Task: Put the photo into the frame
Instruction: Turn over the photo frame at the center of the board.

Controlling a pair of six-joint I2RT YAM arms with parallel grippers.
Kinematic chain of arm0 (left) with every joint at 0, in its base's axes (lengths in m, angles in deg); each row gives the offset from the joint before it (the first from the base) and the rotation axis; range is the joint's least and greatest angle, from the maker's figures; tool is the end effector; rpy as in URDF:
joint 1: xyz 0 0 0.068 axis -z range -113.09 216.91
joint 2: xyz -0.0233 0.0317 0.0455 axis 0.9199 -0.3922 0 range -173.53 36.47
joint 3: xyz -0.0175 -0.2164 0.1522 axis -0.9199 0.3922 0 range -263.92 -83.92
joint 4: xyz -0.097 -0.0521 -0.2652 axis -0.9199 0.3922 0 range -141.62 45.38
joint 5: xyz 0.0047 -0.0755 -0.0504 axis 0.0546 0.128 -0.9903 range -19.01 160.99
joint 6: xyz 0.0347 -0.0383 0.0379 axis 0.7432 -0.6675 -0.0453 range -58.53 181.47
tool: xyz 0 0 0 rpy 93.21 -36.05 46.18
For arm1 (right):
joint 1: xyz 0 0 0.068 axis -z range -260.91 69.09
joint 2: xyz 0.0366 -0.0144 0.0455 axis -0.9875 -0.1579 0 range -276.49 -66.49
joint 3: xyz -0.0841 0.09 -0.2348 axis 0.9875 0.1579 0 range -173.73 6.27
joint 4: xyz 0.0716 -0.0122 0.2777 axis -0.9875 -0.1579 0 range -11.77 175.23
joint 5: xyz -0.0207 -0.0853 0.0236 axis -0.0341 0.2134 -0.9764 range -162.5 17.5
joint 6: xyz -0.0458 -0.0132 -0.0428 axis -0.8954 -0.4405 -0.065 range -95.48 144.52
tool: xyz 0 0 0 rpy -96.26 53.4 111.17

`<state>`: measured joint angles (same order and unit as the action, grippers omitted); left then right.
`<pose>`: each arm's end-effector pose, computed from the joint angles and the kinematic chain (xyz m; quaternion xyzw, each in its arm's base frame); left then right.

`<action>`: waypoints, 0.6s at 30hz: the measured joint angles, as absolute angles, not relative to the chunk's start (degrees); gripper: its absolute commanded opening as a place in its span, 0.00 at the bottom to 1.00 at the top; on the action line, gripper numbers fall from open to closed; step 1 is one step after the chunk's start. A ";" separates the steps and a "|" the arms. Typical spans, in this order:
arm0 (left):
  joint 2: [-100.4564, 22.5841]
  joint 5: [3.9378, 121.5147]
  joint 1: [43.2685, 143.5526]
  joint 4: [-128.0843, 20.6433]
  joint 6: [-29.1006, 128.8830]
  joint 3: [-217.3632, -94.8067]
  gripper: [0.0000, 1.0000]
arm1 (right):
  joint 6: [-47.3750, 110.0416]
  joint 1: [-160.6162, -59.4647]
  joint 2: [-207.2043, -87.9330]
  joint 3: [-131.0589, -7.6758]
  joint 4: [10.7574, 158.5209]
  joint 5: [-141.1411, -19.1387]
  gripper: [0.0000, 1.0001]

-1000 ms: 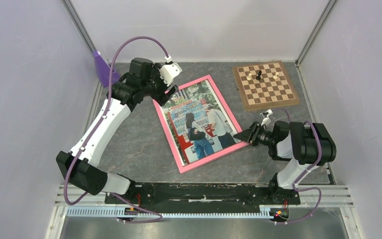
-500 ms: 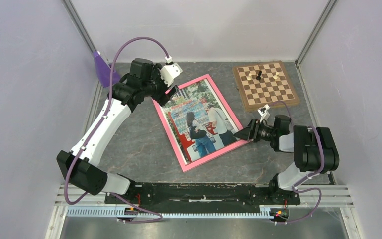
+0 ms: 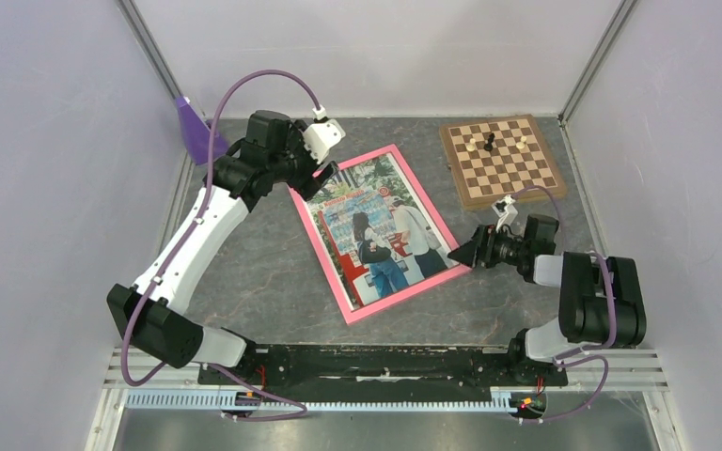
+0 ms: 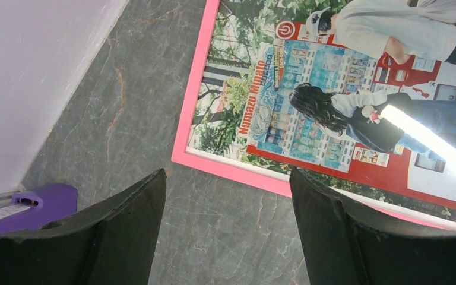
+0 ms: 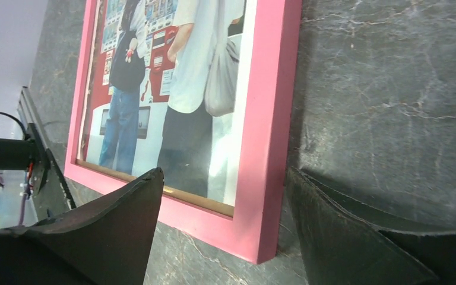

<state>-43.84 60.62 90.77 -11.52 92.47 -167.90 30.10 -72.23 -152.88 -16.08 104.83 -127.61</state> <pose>0.3105 -0.1472 0.3703 0.4457 0.7703 -0.0526 0.4530 0.2533 0.0024 0.0790 -0.0762 0.8333 0.4171 0.3547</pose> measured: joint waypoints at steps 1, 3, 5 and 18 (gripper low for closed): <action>-43.84 60.62 90.81 -11.54 92.47 -167.90 0.82 | 29.25 -71.92 -152.42 -16.15 104.09 -127.22 0.80; -43.84 60.62 90.90 -11.52 92.47 -167.90 0.82 | 27.48 -71.26 -151.30 -16.17 102.45 -126.39 0.81; -43.84 60.68 90.94 -11.54 92.47 -167.86 0.82 | 25.95 -70.70 -150.21 -16.21 100.81 -125.47 0.81; -42.25 63.04 91.01 -14.54 89.94 -161.72 0.84 | 17.56 -69.27 -137.99 -17.17 87.17 -114.82 0.98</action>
<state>-42.25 63.04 91.01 -14.54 89.94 -161.72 17.56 -69.27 -137.99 -17.17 87.17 -114.82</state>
